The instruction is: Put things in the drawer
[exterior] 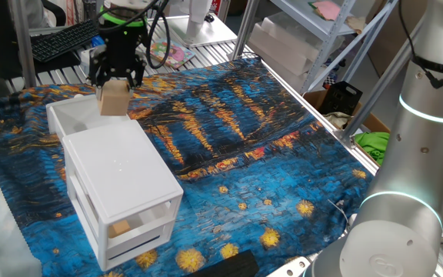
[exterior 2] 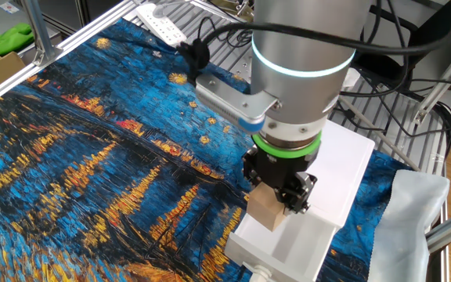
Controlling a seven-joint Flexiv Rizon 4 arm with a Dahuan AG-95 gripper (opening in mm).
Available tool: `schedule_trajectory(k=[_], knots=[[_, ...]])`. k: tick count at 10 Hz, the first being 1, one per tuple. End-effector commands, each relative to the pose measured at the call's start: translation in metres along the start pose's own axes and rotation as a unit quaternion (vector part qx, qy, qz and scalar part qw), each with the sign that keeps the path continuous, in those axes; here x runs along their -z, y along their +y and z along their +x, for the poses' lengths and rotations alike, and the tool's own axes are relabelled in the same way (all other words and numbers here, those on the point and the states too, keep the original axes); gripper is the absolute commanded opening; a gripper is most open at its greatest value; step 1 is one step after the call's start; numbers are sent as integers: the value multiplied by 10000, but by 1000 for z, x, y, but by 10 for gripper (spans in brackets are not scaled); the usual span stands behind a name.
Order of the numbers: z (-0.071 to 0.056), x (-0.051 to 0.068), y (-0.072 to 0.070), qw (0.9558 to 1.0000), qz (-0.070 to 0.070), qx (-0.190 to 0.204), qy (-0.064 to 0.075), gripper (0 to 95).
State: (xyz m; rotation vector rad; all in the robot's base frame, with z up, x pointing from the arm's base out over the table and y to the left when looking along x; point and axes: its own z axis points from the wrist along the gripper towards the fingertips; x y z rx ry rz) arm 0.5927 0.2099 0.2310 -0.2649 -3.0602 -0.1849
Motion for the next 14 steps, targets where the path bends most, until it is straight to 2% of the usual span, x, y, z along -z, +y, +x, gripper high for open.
schedule_trajectory(k=[1, 5, 8, 10, 13, 14], knots=[[-5, -7, 4, 9999, 13, 131, 66, 0], [-9, -13, 7, 9983, 273, 513, 66, 0], [-10, -16, 8, 9969, 460, 640, 46, 0], [-10, -17, 8, 9977, 406, 541, 53, 0], [-10, -17, 8, 9976, 463, 510, 35, 0], [-10, -17, 8, 9980, 432, 470, 24, 0]])
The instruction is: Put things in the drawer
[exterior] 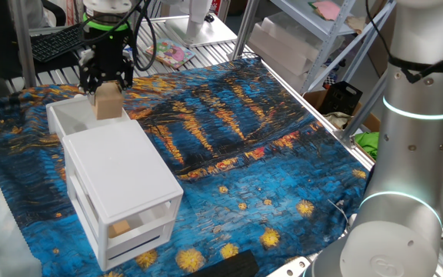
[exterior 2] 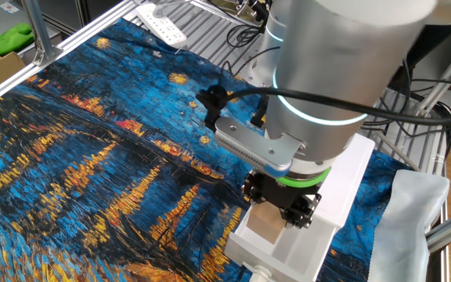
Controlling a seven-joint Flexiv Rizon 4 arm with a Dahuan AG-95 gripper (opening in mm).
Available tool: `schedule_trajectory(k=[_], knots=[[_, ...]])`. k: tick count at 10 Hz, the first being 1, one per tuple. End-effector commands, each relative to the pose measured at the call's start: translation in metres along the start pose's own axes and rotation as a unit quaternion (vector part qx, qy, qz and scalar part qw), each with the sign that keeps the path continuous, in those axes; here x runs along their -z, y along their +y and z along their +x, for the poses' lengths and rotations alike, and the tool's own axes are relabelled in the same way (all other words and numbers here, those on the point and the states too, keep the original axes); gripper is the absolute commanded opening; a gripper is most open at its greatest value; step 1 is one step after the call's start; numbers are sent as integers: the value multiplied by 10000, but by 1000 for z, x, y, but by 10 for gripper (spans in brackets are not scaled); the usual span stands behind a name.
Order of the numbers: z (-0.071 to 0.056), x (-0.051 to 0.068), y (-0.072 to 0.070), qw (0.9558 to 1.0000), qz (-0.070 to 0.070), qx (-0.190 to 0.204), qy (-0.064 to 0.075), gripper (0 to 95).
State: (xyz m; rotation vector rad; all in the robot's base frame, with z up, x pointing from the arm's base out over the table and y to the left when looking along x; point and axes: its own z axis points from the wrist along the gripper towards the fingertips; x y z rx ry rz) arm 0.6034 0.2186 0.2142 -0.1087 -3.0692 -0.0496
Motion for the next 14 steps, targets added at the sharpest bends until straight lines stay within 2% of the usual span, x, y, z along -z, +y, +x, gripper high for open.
schedule_trajectory(k=[1, 3, 6, 8, 10, 11, 14], knots=[[0, 0, 0, 10000, -16, -45, -32, 0], [0, 0, 0, 9999, -35, 20, -92, 0], [0, 0, 0, 9994, -68, 321, -126, 0], [0, 0, 0, 9982, -105, 560, -210, 0], [0, 0, 0, 9975, -156, 660, -217, 0], [0, 0, 0, 9975, -215, 633, -213, 0], [1, 0, 1, 9992, -173, 314, -149, 0]])
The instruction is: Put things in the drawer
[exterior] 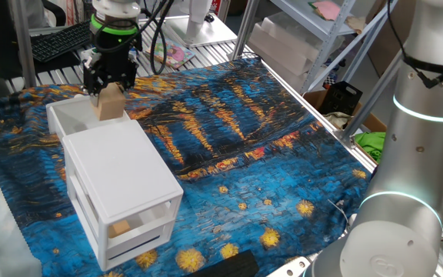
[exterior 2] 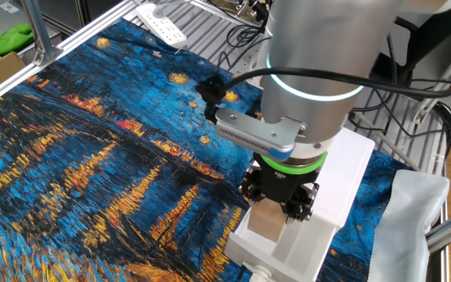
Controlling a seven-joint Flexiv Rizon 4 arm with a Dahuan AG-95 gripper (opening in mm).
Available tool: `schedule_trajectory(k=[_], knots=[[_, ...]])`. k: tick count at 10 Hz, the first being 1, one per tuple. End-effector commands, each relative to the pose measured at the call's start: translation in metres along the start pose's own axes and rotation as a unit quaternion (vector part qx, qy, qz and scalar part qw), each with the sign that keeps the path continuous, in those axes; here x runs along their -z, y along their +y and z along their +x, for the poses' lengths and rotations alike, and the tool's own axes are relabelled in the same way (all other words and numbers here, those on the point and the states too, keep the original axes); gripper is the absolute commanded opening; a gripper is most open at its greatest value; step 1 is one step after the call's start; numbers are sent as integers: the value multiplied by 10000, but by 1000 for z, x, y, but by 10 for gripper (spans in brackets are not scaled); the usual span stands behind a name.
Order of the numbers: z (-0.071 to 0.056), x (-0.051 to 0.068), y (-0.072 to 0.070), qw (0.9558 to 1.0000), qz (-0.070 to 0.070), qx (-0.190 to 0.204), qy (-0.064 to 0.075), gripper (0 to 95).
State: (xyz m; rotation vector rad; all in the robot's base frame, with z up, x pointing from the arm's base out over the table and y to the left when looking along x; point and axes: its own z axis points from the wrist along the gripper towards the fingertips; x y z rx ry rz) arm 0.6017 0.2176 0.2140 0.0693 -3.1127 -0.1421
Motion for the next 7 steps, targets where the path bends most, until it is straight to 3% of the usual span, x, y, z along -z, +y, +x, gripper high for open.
schedule_trajectory(k=[1, 4, 7], knots=[[0, 2, 8, 9992, 125, -361, 91, 0], [1, 3, 24, 9983, 191, -533, 101, 0], [0, 0, 28, 9980, 198, -593, 101, 0]])
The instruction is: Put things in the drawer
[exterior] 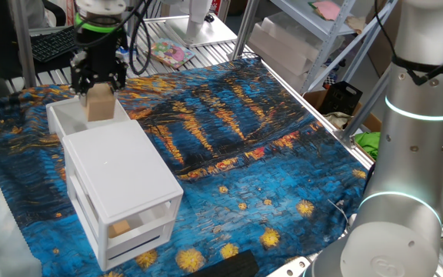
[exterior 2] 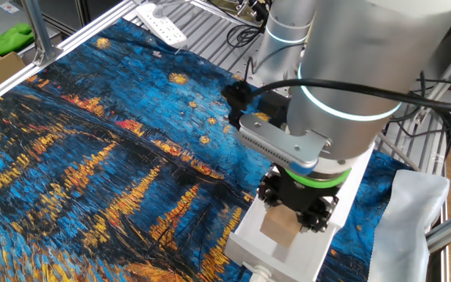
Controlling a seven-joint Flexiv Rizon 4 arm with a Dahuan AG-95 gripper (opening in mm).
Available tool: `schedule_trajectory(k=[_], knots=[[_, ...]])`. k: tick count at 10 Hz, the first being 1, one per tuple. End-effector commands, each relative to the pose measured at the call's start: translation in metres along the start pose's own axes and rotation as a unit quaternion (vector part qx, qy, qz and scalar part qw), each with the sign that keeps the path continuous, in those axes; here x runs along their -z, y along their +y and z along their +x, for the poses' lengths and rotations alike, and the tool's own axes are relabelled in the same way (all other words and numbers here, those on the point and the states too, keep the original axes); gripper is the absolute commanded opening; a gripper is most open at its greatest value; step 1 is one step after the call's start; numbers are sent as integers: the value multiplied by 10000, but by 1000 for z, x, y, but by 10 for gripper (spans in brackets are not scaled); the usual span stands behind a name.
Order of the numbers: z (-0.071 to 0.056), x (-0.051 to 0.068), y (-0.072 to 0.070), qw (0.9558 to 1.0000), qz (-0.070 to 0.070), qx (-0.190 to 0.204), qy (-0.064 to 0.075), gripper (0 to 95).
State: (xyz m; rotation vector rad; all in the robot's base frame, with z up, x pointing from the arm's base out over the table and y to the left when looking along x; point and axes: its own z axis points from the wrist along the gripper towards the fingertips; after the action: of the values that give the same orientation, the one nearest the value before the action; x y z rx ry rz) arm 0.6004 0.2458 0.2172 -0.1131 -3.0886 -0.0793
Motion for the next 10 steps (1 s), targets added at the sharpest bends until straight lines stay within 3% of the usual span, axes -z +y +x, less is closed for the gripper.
schedule_trajectory(k=[1, 7, 10], knots=[[-1, -3, 2, 10000, 46, 10, -8, 0], [-10, -23, 12, 9998, 84, 188, -28, 0], [-12, -28, 13, 9997, 103, 203, -13, 0]])
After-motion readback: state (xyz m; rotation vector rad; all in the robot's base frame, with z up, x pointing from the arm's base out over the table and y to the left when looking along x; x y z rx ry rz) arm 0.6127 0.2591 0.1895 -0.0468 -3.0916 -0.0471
